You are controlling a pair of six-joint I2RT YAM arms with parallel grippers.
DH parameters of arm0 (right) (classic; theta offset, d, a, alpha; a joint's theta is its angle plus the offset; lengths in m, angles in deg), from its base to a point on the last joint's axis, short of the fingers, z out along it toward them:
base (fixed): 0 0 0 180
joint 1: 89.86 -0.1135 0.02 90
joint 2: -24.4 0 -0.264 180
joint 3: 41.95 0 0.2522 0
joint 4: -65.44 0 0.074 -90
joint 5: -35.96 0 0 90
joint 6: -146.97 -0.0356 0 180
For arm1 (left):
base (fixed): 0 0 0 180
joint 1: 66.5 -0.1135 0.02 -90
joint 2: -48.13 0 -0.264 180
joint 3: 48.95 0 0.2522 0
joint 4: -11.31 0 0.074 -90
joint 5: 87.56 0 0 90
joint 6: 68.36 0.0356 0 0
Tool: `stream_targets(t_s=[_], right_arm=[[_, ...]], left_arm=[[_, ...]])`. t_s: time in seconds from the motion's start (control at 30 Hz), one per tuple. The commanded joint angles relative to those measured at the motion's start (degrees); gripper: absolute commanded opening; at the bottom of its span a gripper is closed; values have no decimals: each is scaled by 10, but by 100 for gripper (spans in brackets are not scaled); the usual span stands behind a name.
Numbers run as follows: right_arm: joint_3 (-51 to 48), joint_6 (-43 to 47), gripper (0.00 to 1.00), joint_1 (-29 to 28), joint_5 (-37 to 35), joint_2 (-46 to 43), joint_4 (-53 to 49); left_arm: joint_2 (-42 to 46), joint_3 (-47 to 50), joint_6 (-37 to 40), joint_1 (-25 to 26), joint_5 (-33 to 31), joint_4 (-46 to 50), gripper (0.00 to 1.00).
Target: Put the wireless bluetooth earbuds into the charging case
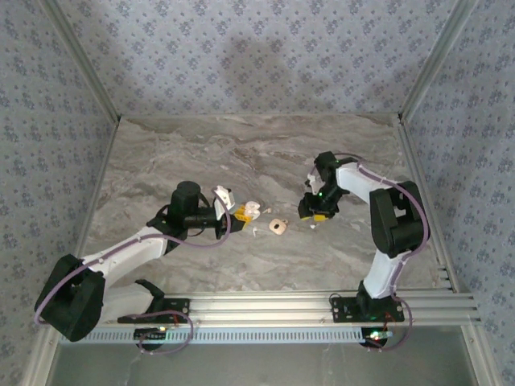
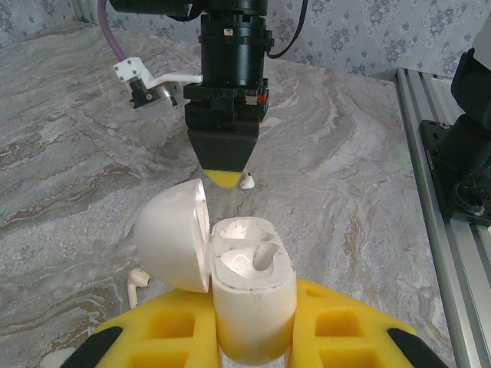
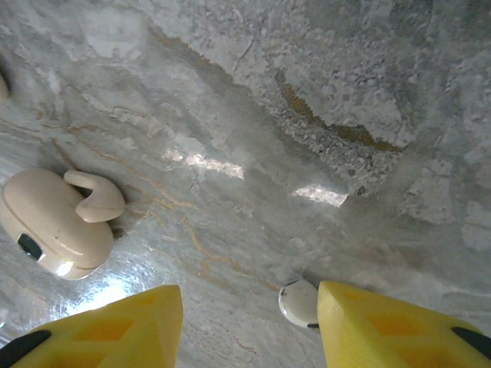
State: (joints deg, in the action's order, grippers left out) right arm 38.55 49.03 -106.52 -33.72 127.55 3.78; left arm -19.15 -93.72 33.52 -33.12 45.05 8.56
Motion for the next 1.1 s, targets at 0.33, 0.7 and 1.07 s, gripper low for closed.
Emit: stream_targets(t_s=[0.33,0.7,1.07], right_arm=[[-13,22,51,-8,-27,19,-23],[-26,19,48,-21,-19,5,-58],[45,-18,44,-31,-92,-41,-132]], left_arm=[[-2,-13,-4,-2,5,2,18],[1,-13,-6,-2,4,6,18],[1,-14,-8,-2,6,4,18]])
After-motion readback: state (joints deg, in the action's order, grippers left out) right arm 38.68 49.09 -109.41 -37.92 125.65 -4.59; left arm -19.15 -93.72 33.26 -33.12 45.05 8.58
